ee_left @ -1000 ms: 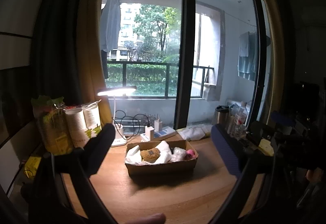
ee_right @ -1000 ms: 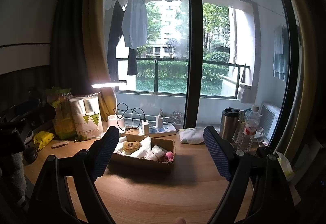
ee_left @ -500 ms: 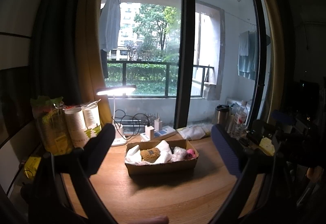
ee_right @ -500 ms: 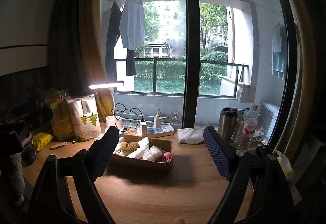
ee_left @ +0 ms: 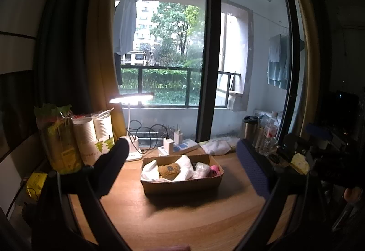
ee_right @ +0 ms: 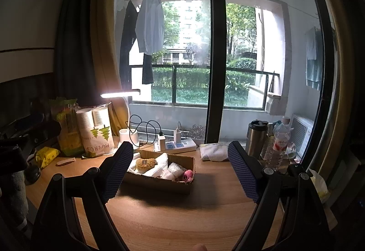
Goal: Organize soft objects
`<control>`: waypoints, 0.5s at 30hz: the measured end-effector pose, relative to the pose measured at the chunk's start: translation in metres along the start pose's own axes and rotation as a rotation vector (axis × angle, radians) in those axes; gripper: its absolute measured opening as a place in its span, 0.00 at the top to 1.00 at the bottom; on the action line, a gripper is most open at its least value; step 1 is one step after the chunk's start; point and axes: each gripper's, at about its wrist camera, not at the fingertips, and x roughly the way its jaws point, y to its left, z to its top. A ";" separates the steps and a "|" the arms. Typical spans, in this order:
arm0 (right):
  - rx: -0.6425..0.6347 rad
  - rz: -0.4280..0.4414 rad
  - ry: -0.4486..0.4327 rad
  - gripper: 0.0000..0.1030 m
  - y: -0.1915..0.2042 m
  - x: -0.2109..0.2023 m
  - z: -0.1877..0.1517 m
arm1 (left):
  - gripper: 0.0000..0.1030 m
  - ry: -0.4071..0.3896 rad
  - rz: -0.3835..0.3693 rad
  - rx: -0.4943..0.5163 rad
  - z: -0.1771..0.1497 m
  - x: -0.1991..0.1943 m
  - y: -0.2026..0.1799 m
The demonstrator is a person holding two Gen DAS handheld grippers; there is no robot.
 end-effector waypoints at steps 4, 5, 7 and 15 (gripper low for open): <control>-0.001 0.000 0.001 0.15 0.000 0.000 0.000 | 0.07 -0.001 -0.001 -0.001 0.000 0.000 0.000; -0.001 0.000 0.000 0.15 0.000 0.000 0.000 | 0.07 0.000 0.000 0.000 0.000 0.000 0.000; -0.001 0.000 0.002 0.15 0.000 0.001 0.000 | 0.07 0.001 -0.001 0.001 0.000 0.000 0.000; -0.003 0.001 0.002 0.15 0.000 0.001 0.000 | 0.07 0.001 -0.002 0.001 0.000 0.000 0.000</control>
